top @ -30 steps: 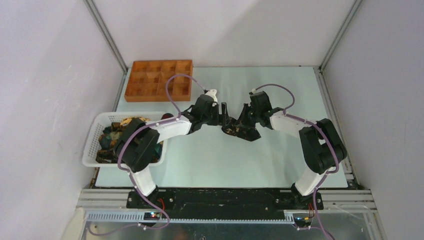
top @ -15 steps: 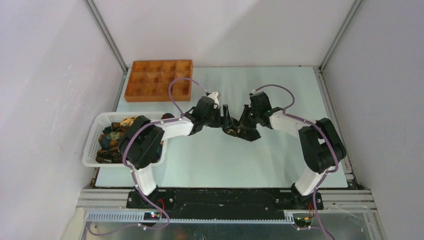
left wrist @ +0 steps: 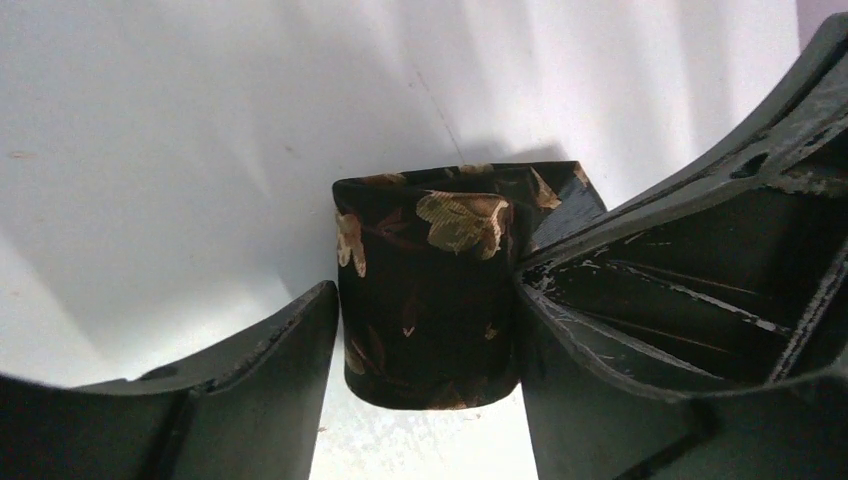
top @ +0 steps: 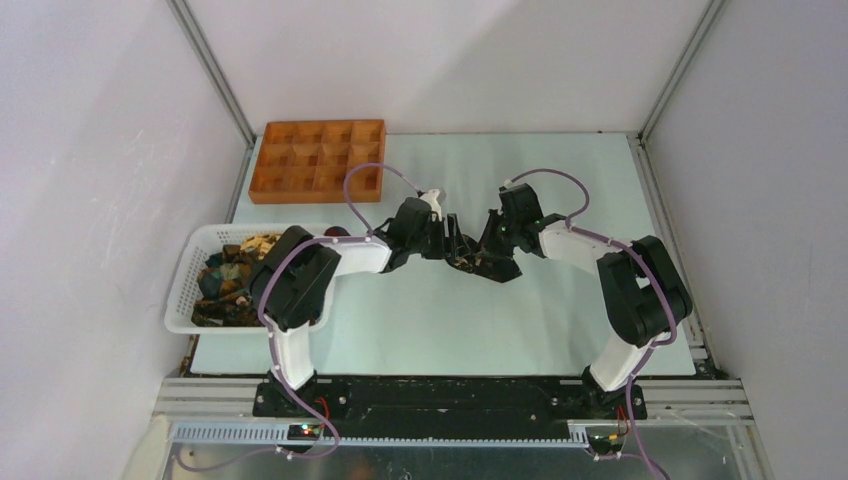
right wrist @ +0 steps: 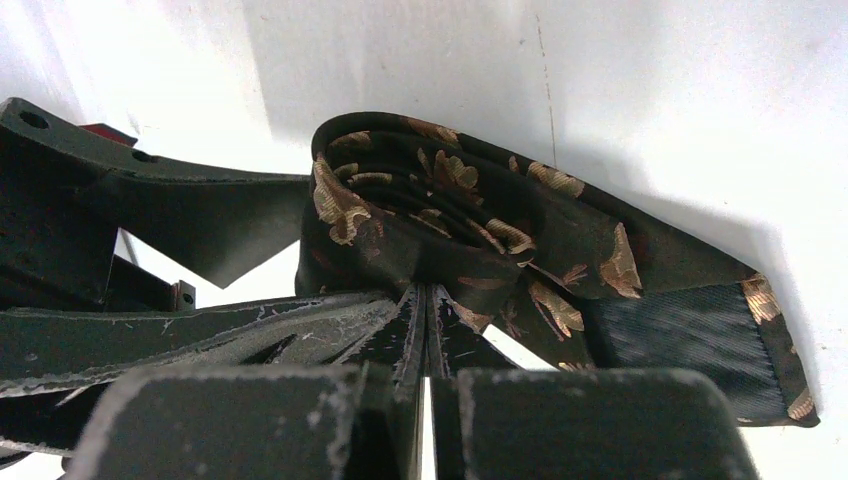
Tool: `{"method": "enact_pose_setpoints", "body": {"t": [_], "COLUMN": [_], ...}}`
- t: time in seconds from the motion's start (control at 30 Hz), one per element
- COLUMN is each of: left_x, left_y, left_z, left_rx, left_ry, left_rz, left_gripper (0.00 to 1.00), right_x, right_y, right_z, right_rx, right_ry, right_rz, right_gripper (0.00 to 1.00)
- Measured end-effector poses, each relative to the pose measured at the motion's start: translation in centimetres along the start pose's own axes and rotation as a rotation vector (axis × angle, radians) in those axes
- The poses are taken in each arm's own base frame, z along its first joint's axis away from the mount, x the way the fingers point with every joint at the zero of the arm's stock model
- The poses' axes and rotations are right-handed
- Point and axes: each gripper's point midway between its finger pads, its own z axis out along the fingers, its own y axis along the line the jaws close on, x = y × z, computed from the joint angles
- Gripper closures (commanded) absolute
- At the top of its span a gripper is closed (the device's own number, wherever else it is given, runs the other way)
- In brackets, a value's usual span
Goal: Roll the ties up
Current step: Roll the tie at the center of the board.
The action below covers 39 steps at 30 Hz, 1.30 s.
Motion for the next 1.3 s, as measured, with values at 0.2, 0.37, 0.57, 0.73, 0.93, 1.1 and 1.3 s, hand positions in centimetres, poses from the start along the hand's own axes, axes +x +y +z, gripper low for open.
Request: {"method": "enact_pose_setpoints", "body": {"t": [0.2, 0.37, 0.57, 0.73, 0.93, 1.1, 1.3], "left_x": [0.0, 0.0, -0.1, -0.5, -0.6, -0.3, -0.7], "left_y": [-0.5, -0.5, -0.5, -0.8, -1.4, -1.6, -1.7], "left_z": [0.1, 0.1, 0.1, 0.1, -0.1, -0.4, -0.9], "left_rx": [0.029, 0.028, 0.006, -0.056, -0.140, -0.192, -0.287], "left_ry": [0.002, 0.002, 0.017, 0.032, 0.049, 0.060, 0.065], "left_rz": [-0.007, -0.005, -0.005, 0.041, 0.126, 0.174, 0.254], "left_gripper": [0.49, 0.51, 0.52, 0.52, 0.52, 0.51, 0.51], "right_x": [0.0, -0.6, -3.8, -5.3, -3.4, -2.3, -2.4], "right_y": [-0.3, -0.6, 0.2, -0.1, -3.4, -4.8, -4.9], "right_z": [0.0, -1.0, -5.2, -8.0, -7.6, -7.2, -7.4], "right_rx": [0.009, 0.017, -0.004, -0.009, 0.050, 0.080, 0.077], "right_ry": [0.000, -0.014, -0.139, -0.226, -0.190, -0.163, -0.172], "right_rz": [-0.009, -0.017, -0.032, -0.038, -0.002, 0.018, 0.019], "right_gripper": [0.90, 0.84, 0.83, 0.83, 0.82, 0.82, 0.82]}}
